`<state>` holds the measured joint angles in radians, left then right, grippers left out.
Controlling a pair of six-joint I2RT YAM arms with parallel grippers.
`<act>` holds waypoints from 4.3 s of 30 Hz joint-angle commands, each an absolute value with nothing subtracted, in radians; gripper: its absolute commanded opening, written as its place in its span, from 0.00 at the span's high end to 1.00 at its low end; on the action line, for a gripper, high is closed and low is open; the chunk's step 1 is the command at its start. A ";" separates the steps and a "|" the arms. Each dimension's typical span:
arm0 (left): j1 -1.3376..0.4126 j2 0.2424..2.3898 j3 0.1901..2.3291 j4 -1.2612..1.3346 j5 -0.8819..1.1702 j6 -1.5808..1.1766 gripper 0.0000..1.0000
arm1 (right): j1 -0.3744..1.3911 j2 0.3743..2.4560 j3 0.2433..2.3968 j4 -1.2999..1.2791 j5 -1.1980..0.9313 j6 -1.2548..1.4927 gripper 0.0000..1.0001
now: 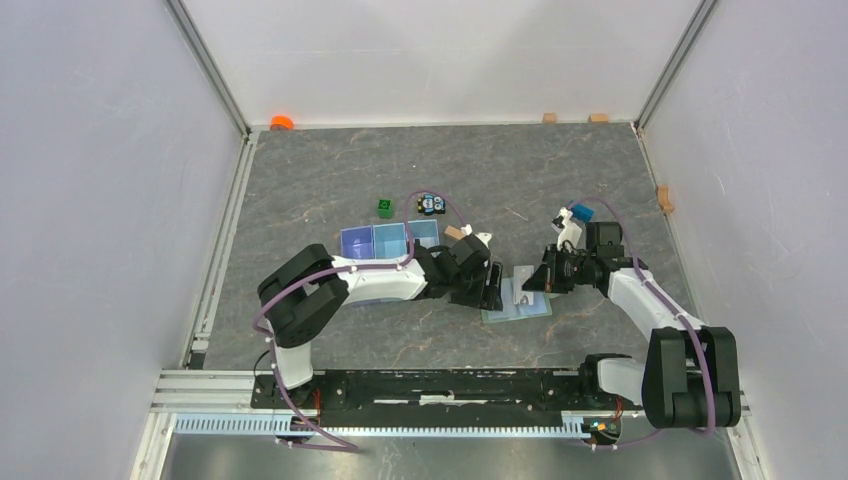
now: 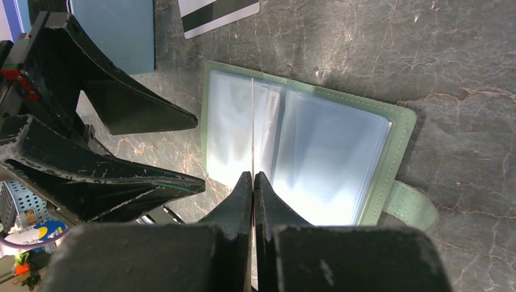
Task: Put the credit cards into the card holder
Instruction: Insert the credit card into the card holder.
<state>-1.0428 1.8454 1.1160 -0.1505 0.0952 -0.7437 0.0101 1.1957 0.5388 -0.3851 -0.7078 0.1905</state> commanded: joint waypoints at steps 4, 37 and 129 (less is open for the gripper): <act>-1.034 1.881 1.150 -0.155 0.073 -0.733 0.29 | 0.008 1.220 0.524 -0.326 -0.727 0.204 1.00; -1.013 1.957 1.175 -0.209 0.038 -0.676 0.51 | 0.033 1.302 0.432 -0.299 -0.643 0.218 1.00; -0.997 1.971 1.093 -0.057 0.204 -0.689 0.82 | 0.152 1.207 0.594 -0.522 -0.235 0.376 0.46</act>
<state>-0.9840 1.9419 1.1259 -0.0120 0.1951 -0.6735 0.1543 1.2327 0.5503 -0.4526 -0.3317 0.4271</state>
